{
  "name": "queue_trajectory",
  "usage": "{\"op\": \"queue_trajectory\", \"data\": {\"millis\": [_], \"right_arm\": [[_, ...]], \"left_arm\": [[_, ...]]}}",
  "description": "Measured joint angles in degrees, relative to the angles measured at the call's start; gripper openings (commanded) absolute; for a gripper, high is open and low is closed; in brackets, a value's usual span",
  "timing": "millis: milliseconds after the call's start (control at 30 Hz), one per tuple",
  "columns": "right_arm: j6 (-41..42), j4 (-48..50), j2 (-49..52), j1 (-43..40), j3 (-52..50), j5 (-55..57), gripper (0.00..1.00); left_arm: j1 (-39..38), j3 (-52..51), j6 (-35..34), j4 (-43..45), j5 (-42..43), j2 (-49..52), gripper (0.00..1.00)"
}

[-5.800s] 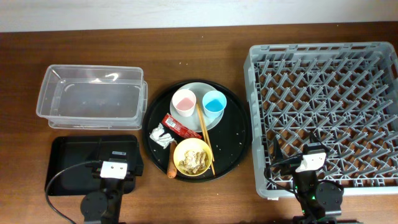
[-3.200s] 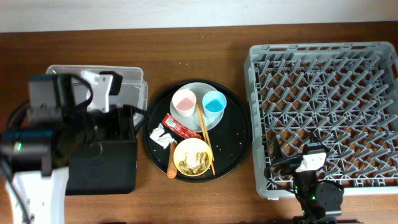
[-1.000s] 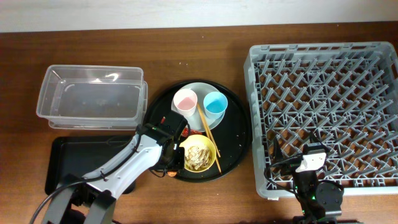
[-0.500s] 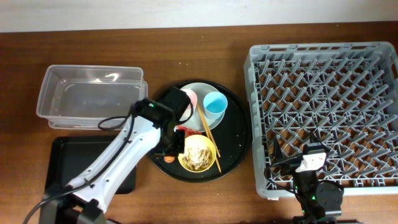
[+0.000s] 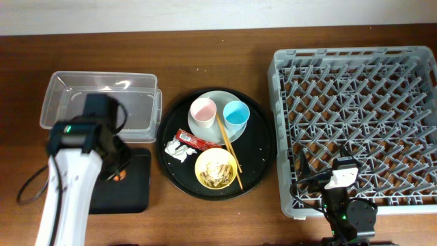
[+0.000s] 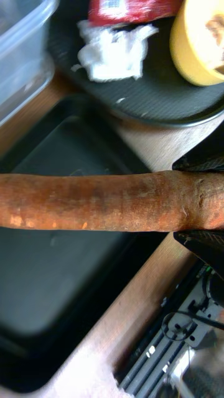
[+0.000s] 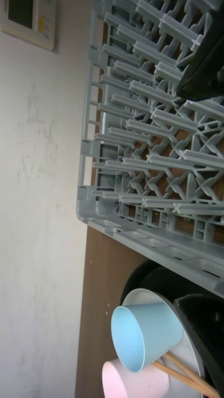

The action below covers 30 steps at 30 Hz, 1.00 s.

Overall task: Sort waste into correct bins and load items into the dishwasher rack
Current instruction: 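Carry the carrot left and drop it onto the black tray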

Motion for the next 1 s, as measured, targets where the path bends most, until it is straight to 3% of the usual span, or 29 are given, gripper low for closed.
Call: {"op": "queue_trajectory", "data": {"millis": [233, 533, 800, 833, 867, 900, 933, 1000], "right_arm": [[-0.02, 0.00, 0.00, 0.00, 0.00, -0.02, 0.98], [0.02, 0.02, 0.00, 0.00, 0.00, -0.02, 0.98], [0.00, 0.02, 0.00, 0.00, 0.00, -0.02, 0.98], [0.00, 0.02, 0.00, 0.00, 0.00, -0.02, 0.98], [0.02, 0.02, 0.00, 0.00, 0.00, -0.02, 0.98], [0.00, 0.02, 0.00, 0.00, 0.00, -0.02, 0.98], [0.02, 0.02, 0.00, 0.00, 0.00, -0.02, 0.98], [0.00, 0.02, 0.00, 0.00, 0.00, -0.02, 0.98]], "left_arm": [[11.74, -15.56, -3.58, 8.46, -5.49, -11.39, 0.00], [28.44, -29.97, -4.02, 24.20, -2.95, -11.89, 0.00], [31.50, -32.72, -4.02, 31.04, -1.38, -7.48, 0.09], [31.50, -32.81, -4.04, 31.45, -1.25, -6.71, 0.13], [31.50, -32.81, -4.04, 32.13, -1.14, -5.90, 0.23], [31.50, -32.81, -4.02, 32.57, -1.07, -5.38, 0.40], [31.50, -32.81, -4.02, 32.70, -0.98, -5.16, 0.48], [31.50, -32.81, -4.28, 32.85, -0.85, -5.09, 0.49]]}}
